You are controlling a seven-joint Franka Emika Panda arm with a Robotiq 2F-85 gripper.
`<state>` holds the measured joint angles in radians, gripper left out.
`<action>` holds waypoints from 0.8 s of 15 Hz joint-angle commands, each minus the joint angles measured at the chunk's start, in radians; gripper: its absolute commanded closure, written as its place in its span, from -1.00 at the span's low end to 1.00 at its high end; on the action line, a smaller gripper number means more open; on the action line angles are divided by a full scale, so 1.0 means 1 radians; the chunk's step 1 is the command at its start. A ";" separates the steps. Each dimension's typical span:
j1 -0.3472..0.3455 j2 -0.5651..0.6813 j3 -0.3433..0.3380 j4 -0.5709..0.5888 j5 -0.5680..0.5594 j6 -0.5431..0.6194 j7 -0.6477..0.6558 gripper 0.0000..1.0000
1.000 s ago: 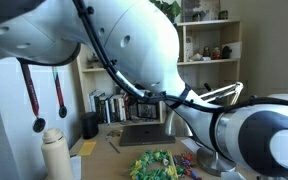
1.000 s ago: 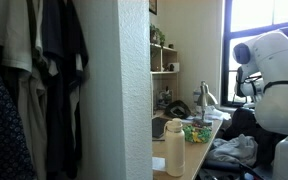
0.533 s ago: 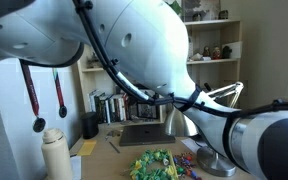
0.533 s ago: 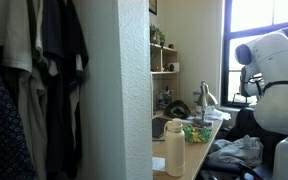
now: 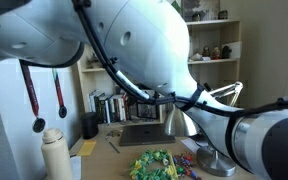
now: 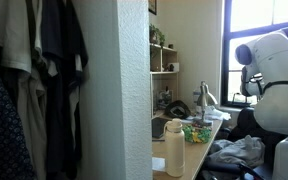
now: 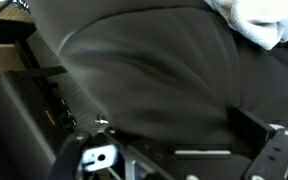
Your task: Move the chair away from the table
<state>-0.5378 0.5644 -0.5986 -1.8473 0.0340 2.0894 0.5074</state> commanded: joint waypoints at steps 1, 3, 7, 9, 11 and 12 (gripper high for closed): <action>0.058 0.003 -0.063 0.047 -0.067 -0.019 0.145 -1.00; 0.099 -0.010 -0.085 0.047 -0.111 -0.034 0.165 -1.00; 0.177 -0.037 -0.127 0.045 -0.222 -0.072 0.216 -1.00; 0.226 -0.069 -0.155 0.040 -0.284 -0.092 0.256 -1.00; 0.287 -0.109 -0.190 0.036 -0.371 -0.119 0.333 -1.00; 0.318 -0.132 -0.206 0.045 -0.428 -0.133 0.378 -1.00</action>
<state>-0.2918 0.5294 -0.7414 -1.8272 -0.2569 2.0219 0.7722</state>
